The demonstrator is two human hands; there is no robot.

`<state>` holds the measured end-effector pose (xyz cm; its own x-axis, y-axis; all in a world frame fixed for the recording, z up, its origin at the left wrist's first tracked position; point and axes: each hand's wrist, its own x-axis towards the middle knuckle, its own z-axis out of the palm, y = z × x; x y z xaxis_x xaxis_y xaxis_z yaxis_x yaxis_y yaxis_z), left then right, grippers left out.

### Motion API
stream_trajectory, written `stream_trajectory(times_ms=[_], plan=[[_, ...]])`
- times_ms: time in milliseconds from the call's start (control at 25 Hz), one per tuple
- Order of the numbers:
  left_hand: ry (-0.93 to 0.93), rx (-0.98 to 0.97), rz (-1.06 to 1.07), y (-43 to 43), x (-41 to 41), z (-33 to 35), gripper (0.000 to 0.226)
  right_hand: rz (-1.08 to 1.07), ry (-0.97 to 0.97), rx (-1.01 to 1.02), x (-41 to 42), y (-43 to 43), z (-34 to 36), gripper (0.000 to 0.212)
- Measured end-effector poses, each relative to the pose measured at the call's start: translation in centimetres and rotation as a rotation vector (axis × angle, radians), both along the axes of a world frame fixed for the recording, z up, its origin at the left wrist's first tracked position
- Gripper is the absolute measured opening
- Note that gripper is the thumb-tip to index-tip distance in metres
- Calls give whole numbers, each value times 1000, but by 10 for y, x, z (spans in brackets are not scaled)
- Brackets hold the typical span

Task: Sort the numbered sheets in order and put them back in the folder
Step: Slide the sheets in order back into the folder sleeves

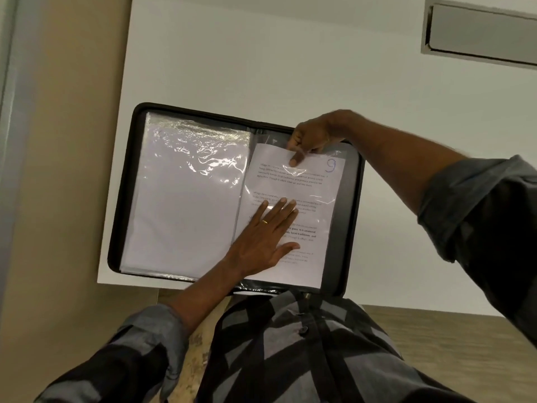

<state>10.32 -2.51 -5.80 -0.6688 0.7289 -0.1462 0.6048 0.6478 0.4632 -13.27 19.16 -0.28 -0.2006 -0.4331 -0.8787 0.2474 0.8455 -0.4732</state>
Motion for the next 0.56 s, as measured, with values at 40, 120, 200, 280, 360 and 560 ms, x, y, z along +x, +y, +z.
stream_trajectory(times_ms=[40,120,200,280,360,560], plan=[[3,0,-3,2,3,-1,76,10,15,21,3,-1,-1,3],[8,-2,-5,7,7,-3,76,25,19,50,10,-4,-1,21],[28,-15,-6,10,12,-6,77,46,36,64,15,-5,1,35],[72,-56,-12,12,16,-8,77,30,105,75,23,-7,8,20],[122,-105,-20,12,18,-11,78,18,323,76,31,-9,12,7],[165,-132,-5,20,26,-8,80,-333,988,90,86,-2,12,23]])
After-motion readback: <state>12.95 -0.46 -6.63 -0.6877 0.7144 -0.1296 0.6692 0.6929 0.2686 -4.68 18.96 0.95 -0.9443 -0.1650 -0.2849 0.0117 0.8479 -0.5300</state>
